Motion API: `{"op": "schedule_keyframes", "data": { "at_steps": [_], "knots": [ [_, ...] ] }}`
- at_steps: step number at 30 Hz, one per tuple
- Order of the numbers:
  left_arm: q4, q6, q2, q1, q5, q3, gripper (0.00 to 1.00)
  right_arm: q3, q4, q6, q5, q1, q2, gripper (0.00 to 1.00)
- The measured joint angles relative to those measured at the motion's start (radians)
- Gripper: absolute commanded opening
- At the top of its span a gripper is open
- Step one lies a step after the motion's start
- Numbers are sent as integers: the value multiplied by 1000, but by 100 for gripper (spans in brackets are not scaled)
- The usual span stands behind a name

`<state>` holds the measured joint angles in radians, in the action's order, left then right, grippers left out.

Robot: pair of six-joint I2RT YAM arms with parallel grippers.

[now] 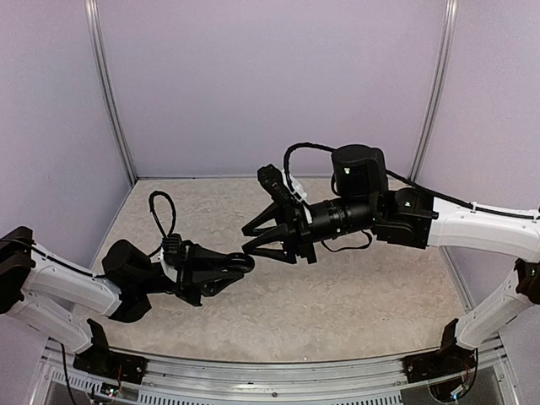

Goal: Insert the wireless bluetooth earbuds into the charging case
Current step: Close the charging case with the earbuds inside.

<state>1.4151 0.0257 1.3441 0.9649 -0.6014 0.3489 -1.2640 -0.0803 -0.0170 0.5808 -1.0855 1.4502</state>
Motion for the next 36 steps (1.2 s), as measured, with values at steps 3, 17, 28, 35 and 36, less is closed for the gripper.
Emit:
{"op": "schedule_keyframes", "data": {
  "at_steps": [3, 17, 28, 35, 36],
  "knots": [
    [5, -18, 6, -15, 18, 0, 0, 32, 33, -13, -5, -30, -39, 40],
    [21, -44, 7, -39, 61, 0, 0, 131, 156, -23, -18, -70, -62, 44],
    [37, -45, 7, -39, 59, 0, 0, 248, 332, -17, -130, -65, -168, 45],
    [52, -52, 7, -39, 56, 0, 0, 261, 405, -6, -158, -64, -134, 45],
    [59, -55, 7, -39, 56, 0, 0, 269, 420, -3, -158, -64, -126, 44]
  ]
}}
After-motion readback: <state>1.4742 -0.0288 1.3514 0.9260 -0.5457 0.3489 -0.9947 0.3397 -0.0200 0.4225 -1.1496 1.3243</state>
